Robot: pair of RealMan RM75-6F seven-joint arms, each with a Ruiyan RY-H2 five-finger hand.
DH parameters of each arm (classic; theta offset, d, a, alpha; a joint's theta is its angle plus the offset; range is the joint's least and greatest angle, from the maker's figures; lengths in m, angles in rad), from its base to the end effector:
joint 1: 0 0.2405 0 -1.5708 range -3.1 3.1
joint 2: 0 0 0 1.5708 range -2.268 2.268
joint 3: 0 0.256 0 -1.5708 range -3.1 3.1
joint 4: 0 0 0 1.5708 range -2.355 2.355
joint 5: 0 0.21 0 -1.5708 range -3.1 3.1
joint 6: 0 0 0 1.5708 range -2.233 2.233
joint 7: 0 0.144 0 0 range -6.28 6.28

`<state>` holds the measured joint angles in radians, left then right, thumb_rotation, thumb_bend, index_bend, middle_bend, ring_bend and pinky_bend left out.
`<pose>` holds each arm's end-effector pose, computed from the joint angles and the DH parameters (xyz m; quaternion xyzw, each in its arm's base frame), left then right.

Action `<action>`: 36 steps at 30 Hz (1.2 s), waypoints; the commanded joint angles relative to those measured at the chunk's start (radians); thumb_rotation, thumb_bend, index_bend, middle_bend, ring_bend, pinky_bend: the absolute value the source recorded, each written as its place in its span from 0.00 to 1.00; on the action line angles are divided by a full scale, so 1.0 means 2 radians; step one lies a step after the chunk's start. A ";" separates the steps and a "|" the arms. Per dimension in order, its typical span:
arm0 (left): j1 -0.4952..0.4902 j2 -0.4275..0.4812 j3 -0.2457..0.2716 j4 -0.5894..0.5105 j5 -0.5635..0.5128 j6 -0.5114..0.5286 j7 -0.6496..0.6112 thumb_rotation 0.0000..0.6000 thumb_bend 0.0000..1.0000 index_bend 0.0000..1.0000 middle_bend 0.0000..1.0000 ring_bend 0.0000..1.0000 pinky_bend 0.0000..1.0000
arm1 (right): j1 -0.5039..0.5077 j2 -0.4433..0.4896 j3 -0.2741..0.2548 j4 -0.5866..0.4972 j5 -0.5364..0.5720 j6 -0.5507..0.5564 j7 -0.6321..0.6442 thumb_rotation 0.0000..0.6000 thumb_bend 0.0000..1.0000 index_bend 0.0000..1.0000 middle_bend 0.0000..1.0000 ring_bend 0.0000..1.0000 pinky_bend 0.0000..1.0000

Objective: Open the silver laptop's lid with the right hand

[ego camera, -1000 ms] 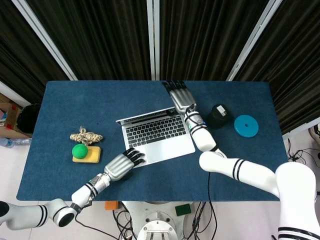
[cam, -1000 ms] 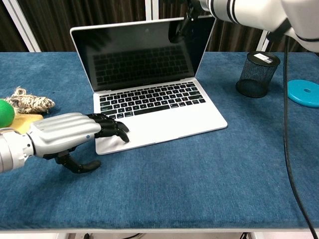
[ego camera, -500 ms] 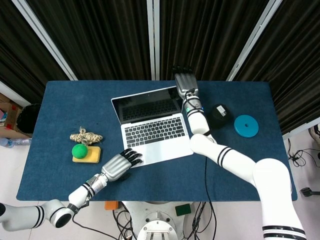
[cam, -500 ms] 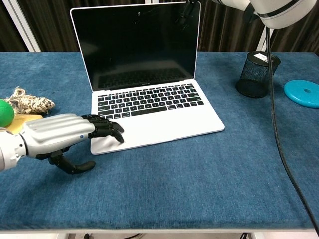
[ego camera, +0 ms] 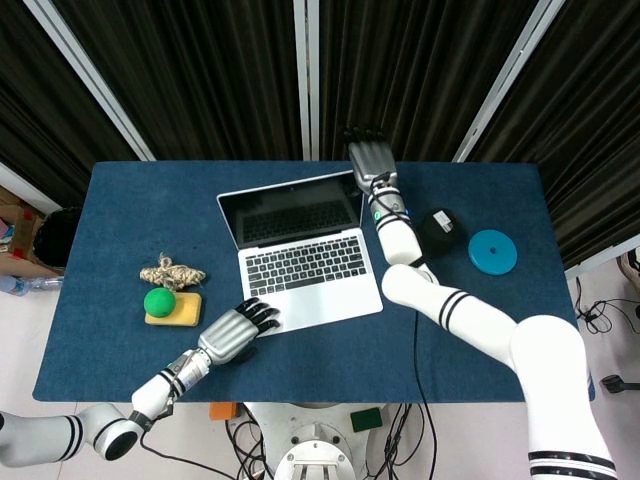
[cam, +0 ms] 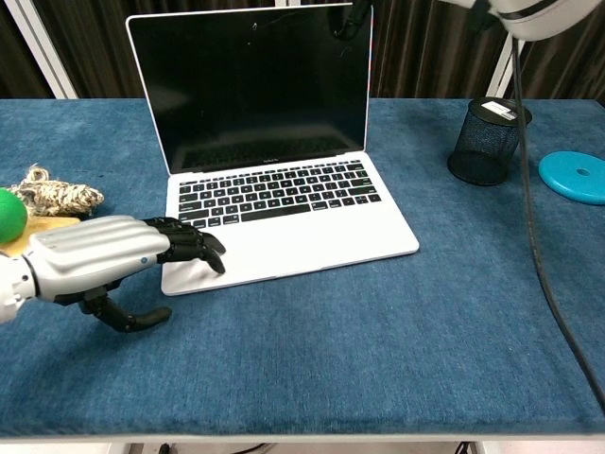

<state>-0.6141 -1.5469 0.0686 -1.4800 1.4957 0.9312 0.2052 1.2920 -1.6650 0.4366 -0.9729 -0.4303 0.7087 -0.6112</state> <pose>-0.1894 0.2495 -0.0536 -0.8400 -0.3380 -0.3126 0.2873 -0.0122 -0.5031 0.0145 0.6792 -0.3969 0.3695 0.4947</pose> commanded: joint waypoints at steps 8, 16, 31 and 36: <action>0.032 0.059 0.001 -0.064 0.014 0.071 0.036 1.00 0.40 0.20 0.12 0.07 0.07 | -0.174 0.242 -0.075 -0.390 -0.194 0.157 0.047 1.00 0.21 0.00 0.00 0.00 0.00; 0.107 0.146 0.003 -0.116 0.020 0.200 0.046 1.00 0.40 0.20 0.12 0.07 0.07 | -0.351 0.346 -0.181 -0.487 -0.382 0.317 0.117 1.00 0.21 0.00 0.00 0.00 0.00; 0.245 0.205 -0.031 -0.074 -0.063 0.361 -0.020 1.00 0.37 0.20 0.12 0.07 0.07 | -0.570 0.313 -0.290 -0.320 -0.522 0.459 0.320 1.00 0.24 0.00 0.00 0.00 0.00; 0.262 0.195 -0.031 -0.059 -0.059 0.366 -0.037 1.00 0.37 0.20 0.12 0.07 0.07 | -0.577 0.299 -0.284 -0.294 -0.534 0.444 0.339 1.00 0.24 0.00 0.00 0.00 0.00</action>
